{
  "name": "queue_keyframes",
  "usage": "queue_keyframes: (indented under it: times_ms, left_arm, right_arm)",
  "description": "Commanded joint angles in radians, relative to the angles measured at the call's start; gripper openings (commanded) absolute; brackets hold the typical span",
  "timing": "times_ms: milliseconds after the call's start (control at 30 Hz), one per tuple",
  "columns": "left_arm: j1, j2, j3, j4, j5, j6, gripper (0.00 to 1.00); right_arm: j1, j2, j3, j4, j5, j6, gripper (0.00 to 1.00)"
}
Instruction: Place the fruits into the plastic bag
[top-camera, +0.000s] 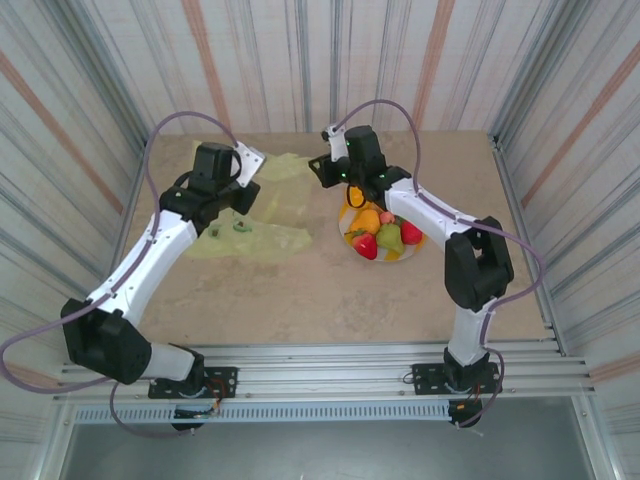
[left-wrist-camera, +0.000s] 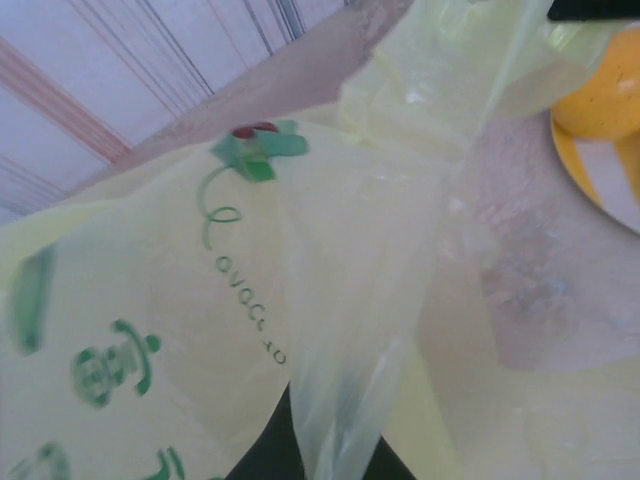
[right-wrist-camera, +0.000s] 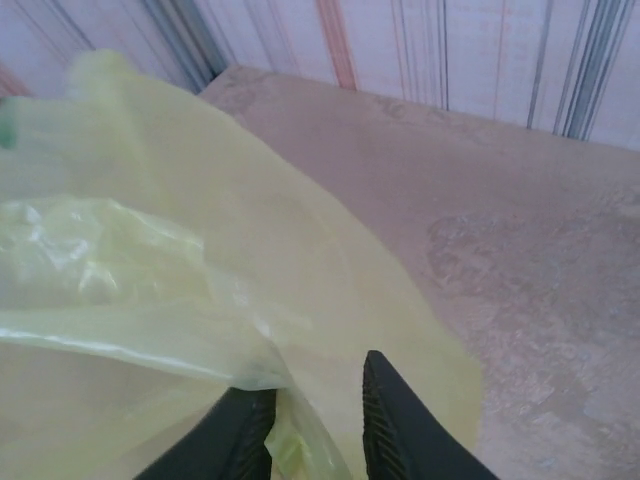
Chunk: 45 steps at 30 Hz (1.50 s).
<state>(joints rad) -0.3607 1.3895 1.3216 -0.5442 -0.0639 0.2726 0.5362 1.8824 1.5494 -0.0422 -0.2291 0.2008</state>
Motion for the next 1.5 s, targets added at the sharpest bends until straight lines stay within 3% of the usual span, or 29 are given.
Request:
queue_keyframes:
  times_ms: [0,100,200,433,533,700,867,1133,1467]
  left_arm:
    - [0.003,0.055,0.039,-0.166,0.006,-0.205,0.0]
    - [0.019,0.104,0.082,-0.217,0.001,-0.298,0.0]
    - [0.04,0.136,0.1,-0.232,0.065,-0.36,0.0]
    - [0.084,0.171,0.135,-0.236,0.217,-0.473,0.0]
    - [0.093,0.177,0.14,-0.228,0.28,-0.501,0.0]
    - [0.124,0.181,0.124,-0.195,0.373,-0.566,0.0]
    - [0.155,0.151,0.047,-0.131,0.455,-0.636,0.0]
    - [0.181,0.135,-0.003,-0.088,0.492,-0.64,0.0]
    - [0.195,0.109,-0.019,-0.082,0.481,-0.625,0.0]
  right_arm:
    - [-0.006,-0.017,0.029,-0.095,0.007,0.027,0.4]
    - [-0.007,-0.097,-0.02,-0.115,-0.035,0.008,0.55]
    - [-0.007,-0.195,-0.105,-0.128,-0.089,-0.001,0.76]
    - [-0.017,-0.448,-0.329,-0.198,-0.081,-0.008,0.99]
    - [-0.024,-0.548,-0.407,-0.247,-0.009,0.006,0.99]
    - [-0.026,-0.639,-0.498,-0.4,0.218,0.045,1.0]
    - [-0.004,-0.66,-0.571,-0.502,0.358,0.064,0.92]
    - [0.122,-0.483,-0.549,-0.459,0.389,0.045,0.84]
    - [0.136,-0.237,-0.407,-0.463,0.464,-0.044,0.82]
